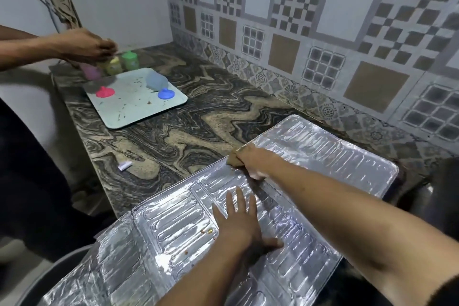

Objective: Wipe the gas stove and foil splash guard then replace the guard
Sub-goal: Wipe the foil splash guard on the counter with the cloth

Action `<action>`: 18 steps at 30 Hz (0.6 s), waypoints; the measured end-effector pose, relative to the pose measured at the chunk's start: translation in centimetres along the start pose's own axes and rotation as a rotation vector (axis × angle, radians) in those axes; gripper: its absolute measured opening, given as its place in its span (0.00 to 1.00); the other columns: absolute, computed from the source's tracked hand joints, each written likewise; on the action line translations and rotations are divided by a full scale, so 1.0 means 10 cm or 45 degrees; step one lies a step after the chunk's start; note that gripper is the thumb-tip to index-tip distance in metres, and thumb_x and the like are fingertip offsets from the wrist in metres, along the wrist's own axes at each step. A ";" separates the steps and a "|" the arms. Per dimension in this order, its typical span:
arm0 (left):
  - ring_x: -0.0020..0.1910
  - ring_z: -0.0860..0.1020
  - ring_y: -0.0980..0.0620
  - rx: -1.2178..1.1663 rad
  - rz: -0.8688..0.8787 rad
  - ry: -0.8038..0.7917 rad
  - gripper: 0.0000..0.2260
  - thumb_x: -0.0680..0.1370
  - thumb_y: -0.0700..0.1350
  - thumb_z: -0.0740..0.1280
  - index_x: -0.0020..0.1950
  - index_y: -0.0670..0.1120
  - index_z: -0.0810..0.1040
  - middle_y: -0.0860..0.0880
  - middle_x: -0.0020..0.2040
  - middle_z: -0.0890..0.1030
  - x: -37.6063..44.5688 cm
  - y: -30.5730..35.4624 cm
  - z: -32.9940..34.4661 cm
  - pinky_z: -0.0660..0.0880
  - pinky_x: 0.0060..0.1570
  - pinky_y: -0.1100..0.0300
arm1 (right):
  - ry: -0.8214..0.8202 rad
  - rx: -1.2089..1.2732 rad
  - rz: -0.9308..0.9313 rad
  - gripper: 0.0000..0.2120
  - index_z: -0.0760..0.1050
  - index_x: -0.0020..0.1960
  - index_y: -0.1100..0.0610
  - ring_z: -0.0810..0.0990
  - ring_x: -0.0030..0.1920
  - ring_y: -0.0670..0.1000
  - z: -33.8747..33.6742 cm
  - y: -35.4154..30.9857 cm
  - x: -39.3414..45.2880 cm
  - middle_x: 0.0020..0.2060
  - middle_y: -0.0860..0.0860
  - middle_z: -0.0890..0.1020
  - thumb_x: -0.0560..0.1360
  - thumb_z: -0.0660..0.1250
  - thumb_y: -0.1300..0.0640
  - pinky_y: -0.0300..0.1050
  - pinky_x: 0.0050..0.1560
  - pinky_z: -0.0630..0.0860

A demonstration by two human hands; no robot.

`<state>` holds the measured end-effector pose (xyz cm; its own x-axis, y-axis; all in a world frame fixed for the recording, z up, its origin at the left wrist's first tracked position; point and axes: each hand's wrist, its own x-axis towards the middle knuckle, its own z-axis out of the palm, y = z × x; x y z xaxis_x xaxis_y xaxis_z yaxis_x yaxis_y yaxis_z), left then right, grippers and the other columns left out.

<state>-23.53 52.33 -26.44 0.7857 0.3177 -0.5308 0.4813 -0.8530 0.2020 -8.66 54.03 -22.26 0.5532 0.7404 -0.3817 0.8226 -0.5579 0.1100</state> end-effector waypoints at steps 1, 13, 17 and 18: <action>0.74 0.29 0.39 0.008 -0.003 -0.007 0.55 0.68 0.74 0.62 0.77 0.49 0.31 0.44 0.75 0.28 0.00 0.00 0.00 0.32 0.66 0.30 | -0.014 -0.069 -0.035 0.21 0.68 0.68 0.59 0.76 0.61 0.60 -0.01 -0.04 -0.06 0.64 0.60 0.72 0.76 0.63 0.62 0.53 0.59 0.76; 0.74 0.29 0.39 -0.025 0.030 0.075 0.55 0.67 0.74 0.62 0.77 0.49 0.33 0.44 0.76 0.29 0.00 -0.03 0.06 0.32 0.66 0.30 | -0.727 -0.145 0.206 0.17 0.79 0.58 0.58 0.75 0.37 0.52 -0.41 0.47 -0.44 0.45 0.54 0.80 0.71 0.62 0.60 0.44 0.36 0.73; 0.74 0.29 0.38 -0.026 0.036 0.076 0.55 0.67 0.74 0.62 0.77 0.49 0.32 0.44 0.75 0.28 0.01 -0.03 0.07 0.32 0.65 0.30 | -0.081 0.021 0.168 0.14 0.77 0.56 0.56 0.77 0.43 0.54 -0.54 0.45 -0.24 0.48 0.54 0.80 0.73 0.61 0.63 0.49 0.43 0.76; 0.74 0.29 0.38 -0.022 0.033 0.074 0.55 0.67 0.74 0.62 0.77 0.49 0.32 0.44 0.75 0.28 0.01 -0.03 0.07 0.31 0.65 0.30 | 0.000 0.060 0.149 0.15 0.75 0.60 0.56 0.77 0.45 0.53 -0.48 0.39 -0.21 0.49 0.55 0.80 0.75 0.61 0.64 0.48 0.46 0.77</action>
<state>-23.86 52.33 -27.16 0.8189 0.3198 -0.4765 0.4671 -0.8539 0.2295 -6.02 52.08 -16.64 0.6453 0.6692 -0.3685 0.7452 -0.6576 0.1109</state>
